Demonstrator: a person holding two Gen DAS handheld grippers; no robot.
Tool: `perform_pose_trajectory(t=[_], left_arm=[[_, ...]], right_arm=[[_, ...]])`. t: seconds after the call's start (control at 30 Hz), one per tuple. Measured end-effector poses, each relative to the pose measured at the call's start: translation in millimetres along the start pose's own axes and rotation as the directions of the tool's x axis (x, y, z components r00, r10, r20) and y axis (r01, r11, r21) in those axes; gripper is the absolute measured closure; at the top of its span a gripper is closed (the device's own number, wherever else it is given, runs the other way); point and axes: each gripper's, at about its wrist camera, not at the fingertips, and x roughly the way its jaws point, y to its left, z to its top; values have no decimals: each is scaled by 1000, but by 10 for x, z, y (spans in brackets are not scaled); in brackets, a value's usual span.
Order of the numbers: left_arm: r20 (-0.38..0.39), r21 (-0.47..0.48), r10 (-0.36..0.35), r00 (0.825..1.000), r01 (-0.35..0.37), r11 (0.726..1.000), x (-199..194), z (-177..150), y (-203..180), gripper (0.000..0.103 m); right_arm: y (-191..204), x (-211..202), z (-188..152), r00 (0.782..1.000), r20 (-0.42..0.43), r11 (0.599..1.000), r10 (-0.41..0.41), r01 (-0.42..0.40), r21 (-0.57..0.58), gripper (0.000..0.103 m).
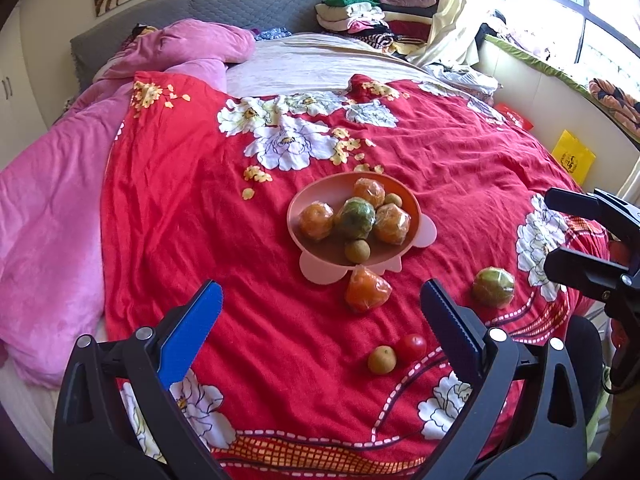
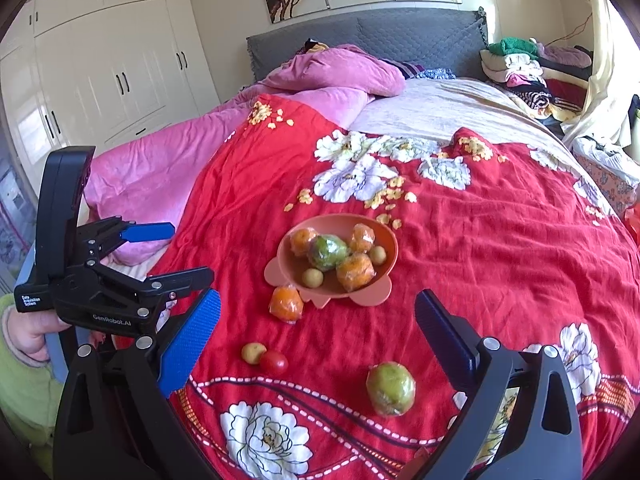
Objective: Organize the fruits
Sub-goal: 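Move the left gripper to the brown kiwi while the right gripper approaches the green wrapped pear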
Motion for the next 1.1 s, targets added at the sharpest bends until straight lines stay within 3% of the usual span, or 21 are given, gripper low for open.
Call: perform_pose_trajectory(t=[1.1], left_arm=[[-93, 40, -15, 996, 19, 999, 167, -553, -222, 10]], right_arm=[[-149, 56, -517, 995, -84, 998, -58, 60, 19, 6]])
